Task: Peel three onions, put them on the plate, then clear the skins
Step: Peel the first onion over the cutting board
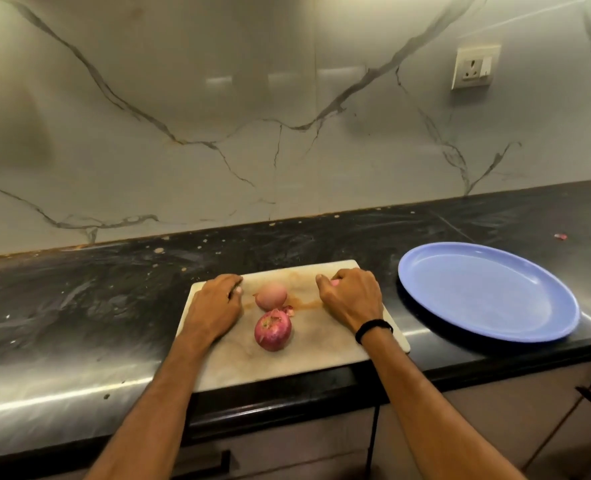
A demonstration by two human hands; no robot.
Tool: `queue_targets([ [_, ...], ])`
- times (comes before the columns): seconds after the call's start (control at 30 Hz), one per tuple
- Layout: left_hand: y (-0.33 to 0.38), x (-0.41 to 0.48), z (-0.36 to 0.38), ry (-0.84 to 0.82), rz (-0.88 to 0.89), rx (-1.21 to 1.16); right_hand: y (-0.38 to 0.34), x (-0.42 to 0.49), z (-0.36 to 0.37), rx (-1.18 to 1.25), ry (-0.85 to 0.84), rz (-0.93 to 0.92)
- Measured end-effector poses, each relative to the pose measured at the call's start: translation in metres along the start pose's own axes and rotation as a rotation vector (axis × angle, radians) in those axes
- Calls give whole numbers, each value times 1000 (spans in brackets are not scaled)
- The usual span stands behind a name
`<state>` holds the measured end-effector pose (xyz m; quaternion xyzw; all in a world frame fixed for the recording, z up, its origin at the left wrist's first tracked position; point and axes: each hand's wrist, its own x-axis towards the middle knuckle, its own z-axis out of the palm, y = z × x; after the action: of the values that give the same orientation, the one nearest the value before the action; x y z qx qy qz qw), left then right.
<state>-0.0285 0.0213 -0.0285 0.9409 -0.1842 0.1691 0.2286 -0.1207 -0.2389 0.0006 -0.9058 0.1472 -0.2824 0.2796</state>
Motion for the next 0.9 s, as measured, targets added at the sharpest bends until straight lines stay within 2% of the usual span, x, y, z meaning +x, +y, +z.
queue_targets([
  [0.3, 7, -11, -6, -20, 1, 53, 1, -1, -6, 132, -209, -47],
  [0.43, 11, -14, -11, -46, -12, 67, -2, 13, -9, 328, -353, 21],
  [0.63, 24, 24, -35, -196, -104, 82, -18, 52, -5, 407, -545, -19],
  [0.7, 38, 43, -40, -240, -145, -82, -21, 55, 4, 502, -567, -7],
  [0.83, 62, 49, -26, -164, -182, -592, -15, 57, 22, 578, -521, -10],
  [0.9, 63, 43, -18, -172, -160, -659, -14, 57, 24, 570, -518, -43],
])
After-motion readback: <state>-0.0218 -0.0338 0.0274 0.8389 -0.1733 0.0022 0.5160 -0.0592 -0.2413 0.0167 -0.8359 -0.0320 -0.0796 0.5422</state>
